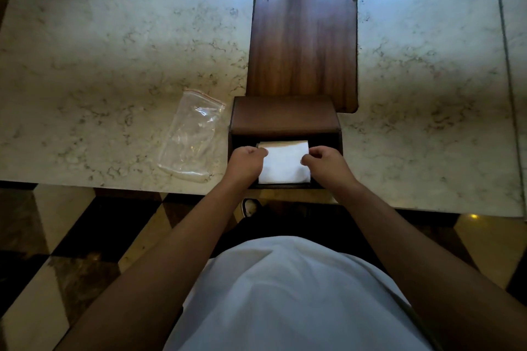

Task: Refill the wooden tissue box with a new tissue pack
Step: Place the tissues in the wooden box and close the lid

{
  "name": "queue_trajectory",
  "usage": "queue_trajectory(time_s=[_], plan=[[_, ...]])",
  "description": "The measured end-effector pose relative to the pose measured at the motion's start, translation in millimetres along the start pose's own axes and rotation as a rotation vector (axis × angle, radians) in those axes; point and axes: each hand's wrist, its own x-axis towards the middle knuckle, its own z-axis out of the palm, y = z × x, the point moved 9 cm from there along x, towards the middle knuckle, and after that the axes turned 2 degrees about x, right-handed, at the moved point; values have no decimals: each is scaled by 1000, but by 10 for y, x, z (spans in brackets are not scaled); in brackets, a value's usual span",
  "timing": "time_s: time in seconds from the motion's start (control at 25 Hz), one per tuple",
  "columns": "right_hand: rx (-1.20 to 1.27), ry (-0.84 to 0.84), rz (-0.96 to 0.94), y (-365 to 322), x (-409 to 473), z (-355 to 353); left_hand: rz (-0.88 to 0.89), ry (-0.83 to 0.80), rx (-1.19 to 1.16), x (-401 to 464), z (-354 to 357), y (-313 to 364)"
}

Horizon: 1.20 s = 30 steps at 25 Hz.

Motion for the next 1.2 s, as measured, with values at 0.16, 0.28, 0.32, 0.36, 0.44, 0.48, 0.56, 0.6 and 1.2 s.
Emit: queue_trajectory(time_s=[0.16, 0.28, 0.32, 0.36, 0.44, 0.48, 0.56, 0.6, 1.2], plan=[[-29, 7, -1, -40, -2, 9, 33, -16, 54, 16, -4, 51], [-42, 10, -13, -46, -8, 1, 67, -17, 104, 15, -23, 114], [-46, 12, -14, -38, -2, -7, 69, -13, 119, 21, -32, 126], [-49, 16, -10, -28, 4, -19, 66, -9, 129, 27, -39, 132], [-51, 24, -4, -5, 17, -35, 64, -10, 145, 32, -50, 142], [-53, 26, -7, -7, 16, -41, 72, -14, 159, 28, -56, 154], [-73, 37, -34, -50, 5, -78, 119, -12, 212, 9, -95, 224], [-94, 59, -65, -103, -2, -121, 151, 3, 233, -4, -150, 287], [-34, 353, -57, -334, 663, -940, 88, 74, 181, 516, -808, 698]])
